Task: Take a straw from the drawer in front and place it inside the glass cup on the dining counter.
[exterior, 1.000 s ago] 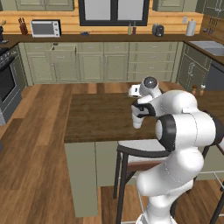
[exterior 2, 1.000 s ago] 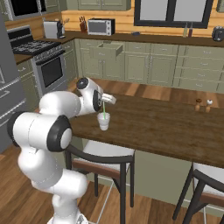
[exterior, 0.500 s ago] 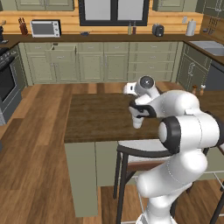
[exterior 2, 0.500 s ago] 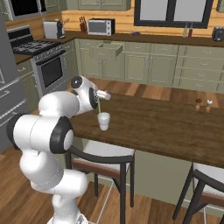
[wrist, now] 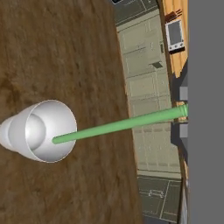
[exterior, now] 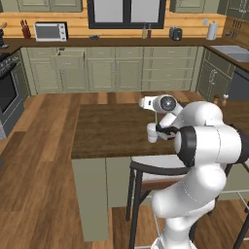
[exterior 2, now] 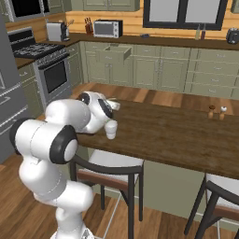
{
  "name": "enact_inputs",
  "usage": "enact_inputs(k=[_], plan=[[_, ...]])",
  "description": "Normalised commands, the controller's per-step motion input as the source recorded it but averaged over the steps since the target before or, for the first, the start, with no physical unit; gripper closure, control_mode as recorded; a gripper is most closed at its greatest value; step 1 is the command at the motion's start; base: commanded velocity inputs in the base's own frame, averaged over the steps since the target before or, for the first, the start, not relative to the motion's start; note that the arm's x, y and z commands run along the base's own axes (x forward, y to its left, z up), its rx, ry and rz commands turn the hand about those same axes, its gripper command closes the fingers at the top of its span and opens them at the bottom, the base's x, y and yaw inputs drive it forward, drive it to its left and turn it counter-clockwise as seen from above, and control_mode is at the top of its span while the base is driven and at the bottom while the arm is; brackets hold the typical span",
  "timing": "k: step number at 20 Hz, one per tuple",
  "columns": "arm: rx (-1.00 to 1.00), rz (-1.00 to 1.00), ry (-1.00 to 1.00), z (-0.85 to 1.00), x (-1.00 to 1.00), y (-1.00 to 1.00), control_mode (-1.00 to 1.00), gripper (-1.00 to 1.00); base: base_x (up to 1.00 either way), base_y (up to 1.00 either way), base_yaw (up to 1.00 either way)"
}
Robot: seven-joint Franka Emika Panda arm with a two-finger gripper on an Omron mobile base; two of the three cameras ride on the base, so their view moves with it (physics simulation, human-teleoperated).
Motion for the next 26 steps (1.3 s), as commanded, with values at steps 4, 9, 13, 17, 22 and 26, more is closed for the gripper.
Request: enact_inputs(k=[4, 9, 13, 17, 22, 26], plan=[[0.0, 0.0, -0.13, -0.23, -0.17, 0.01, -1.0, 1.0, 0.0, 0.0, 0.0], [0.0, 0.0, -0.05, -0.07, -0.4, 0.02, -1.0, 1.0, 0.0, 0.0, 0.0], [0.01, 0.0, 0.0, 0.01, -0.83, 0.04, -1.0, 1.0, 0.0, 0.0, 0.0], [0.03, 0.0, 0.0, 0.14, -0.34, 0.01, -1.0, 1.0, 0.0, 0.0, 0.0], [0.04, 0.0, 0.0, 0.17, 0.05, 0.1, -1.0, 1.0, 0.0, 0.0, 0.0], [0.04, 0.0, 0.0, 0.38, -0.05, 0.01, -1.0, 1.0, 0.0, 0.0, 0.0]])
